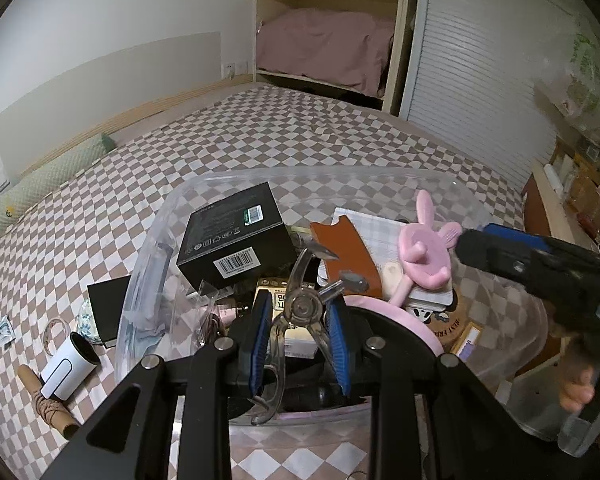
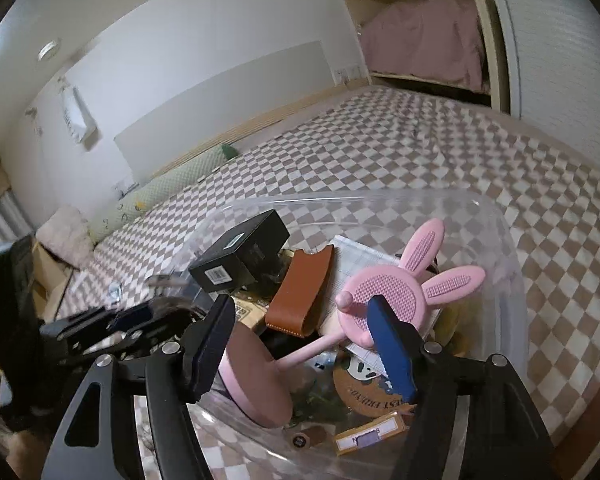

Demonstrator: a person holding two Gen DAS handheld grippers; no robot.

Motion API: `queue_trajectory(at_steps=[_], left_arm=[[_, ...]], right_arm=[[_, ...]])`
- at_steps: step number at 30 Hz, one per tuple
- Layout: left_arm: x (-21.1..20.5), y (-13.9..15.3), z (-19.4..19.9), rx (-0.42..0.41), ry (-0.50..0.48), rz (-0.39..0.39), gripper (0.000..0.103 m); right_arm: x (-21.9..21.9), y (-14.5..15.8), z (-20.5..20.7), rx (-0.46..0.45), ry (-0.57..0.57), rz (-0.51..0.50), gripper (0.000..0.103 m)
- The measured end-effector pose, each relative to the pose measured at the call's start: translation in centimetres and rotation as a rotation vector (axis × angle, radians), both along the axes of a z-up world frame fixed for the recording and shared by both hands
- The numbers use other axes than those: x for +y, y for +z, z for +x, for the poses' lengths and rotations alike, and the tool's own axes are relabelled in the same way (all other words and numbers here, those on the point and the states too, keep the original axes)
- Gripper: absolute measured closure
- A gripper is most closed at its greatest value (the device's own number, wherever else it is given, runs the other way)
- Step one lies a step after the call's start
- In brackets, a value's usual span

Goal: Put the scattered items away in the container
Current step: 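Lower the clear clip into the bin and open the left tool, then withdraw the open left tool from the bin while the right tool holds the cylinder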

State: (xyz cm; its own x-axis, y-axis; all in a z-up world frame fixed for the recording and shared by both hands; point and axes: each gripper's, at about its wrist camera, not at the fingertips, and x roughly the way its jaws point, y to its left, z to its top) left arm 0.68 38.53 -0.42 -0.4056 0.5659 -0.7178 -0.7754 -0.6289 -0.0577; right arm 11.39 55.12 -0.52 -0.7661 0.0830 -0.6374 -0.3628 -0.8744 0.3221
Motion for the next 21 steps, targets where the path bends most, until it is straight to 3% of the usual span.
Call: queue_trajectory(at_steps=[1,4,13,21], left_arm=[[0.0,-0.1,0.0,-0.001,0.004,-0.003,0.073],[-0.2,-0.3,0.1,0.008,0.025,0.003,0.031],[-1.2,-0.1,0.7,0.019,0.027,0.009,0.030],[-3.1,-0.3,2.0,0.038,0.026,0.002,0.030]], right_arm=[[-0.1,0.1,0.1,0.001,0.004,-0.001,0.034],[0.0,0.1,0.5,-0.006,0.013,-0.024,0.034],[-0.1,0.1,2.2,-0.058,0.032,-0.038,0.034],[-4.4,1.4,6.9,-0.014,0.075,0.005,0.034]])
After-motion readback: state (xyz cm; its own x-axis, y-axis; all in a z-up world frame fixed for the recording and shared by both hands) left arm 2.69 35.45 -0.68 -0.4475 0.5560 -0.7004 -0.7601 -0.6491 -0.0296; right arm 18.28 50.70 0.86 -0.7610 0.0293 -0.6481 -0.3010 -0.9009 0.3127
